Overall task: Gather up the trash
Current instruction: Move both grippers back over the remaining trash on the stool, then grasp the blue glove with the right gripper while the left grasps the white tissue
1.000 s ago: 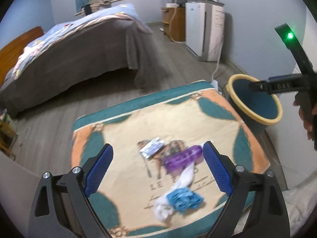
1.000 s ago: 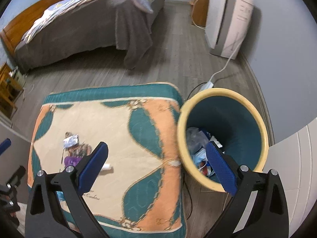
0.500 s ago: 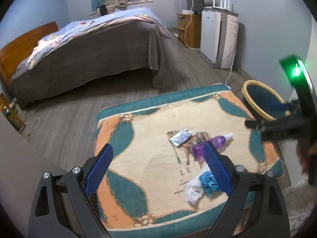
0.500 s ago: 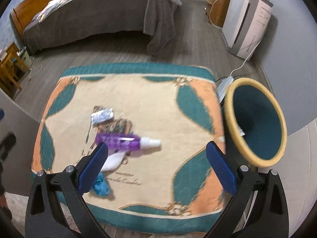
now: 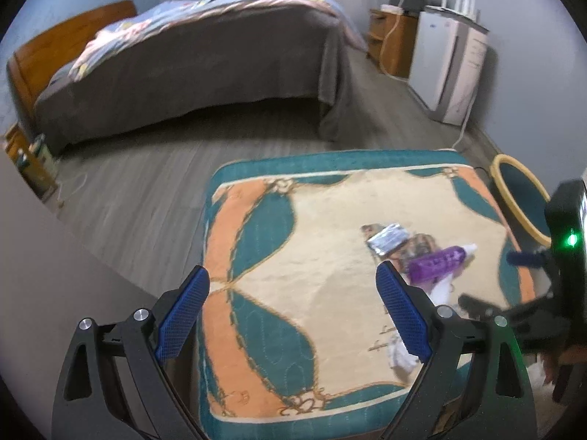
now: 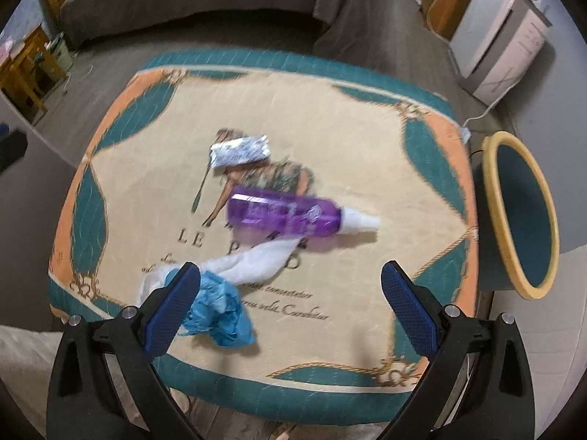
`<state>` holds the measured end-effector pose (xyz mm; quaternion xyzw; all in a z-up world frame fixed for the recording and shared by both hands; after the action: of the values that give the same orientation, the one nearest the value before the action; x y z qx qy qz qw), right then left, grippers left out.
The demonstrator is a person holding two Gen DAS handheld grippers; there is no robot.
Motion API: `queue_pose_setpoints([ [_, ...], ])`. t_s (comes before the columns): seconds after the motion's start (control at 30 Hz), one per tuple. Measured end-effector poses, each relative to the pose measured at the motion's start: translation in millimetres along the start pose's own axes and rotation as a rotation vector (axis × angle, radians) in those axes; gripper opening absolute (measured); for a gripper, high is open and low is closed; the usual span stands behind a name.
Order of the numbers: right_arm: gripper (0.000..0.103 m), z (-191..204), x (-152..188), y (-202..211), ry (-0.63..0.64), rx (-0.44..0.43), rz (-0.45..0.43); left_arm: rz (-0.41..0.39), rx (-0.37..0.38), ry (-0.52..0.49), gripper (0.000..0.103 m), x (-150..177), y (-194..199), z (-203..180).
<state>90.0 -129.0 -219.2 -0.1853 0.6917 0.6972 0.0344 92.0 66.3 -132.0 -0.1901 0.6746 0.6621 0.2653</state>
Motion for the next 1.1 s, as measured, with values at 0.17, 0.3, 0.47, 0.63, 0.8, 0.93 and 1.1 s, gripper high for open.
queue_pose_setpoints([
  [0.17,0.095,23.2,8.9,-12.3,0.014,-0.081,0.049,0.018,0.002,0.026,0.092,2.2,-4.2,6.4],
  [0.3,0.061,46.5,17.4,-19.4,0.051,-0.177,0.100,0.026,-0.006,0.007,0.092,3.5,-6.9,3.9],
  [0.47,0.021,53.6,15.4,-4.3,0.109,-0.200,0.095,0.039,-0.003,-0.015,0.092,6.7,-10.4,-3.4],
  [0.63,0.021,15.2,-7.6,27.2,0.110,-0.136,0.053,0.077,0.024,-0.040,0.092,16.4,-20.4,-21.6],
  [0.8,0.021,-44.3,-35.6,54.9,0.039,-0.067,-0.044,0.113,0.082,-0.102,0.092,31.1,-36.4,-58.5],
  [0.93,0.021,-72.7,-37.4,45.6,-0.089,-0.117,-0.041,0.168,0.101,-0.202,0.091,51.0,-52.3,-89.1],
  [1.1,0.021,-81.6,-42.4,47.0,-0.108,-0.139,-0.058,0.237,0.166,-0.326,0.080,73.0,-66.8,-128.4],
])
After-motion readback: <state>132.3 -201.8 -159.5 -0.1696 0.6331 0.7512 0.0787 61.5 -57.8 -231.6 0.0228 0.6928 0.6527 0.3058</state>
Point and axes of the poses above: each gripper's, at about its wrist camera, not at the fingertips, and y roughly against the way its jaws point, z to its left, x to its underside, the point moved 9 cm from there along -y, roughly the way its jaws point
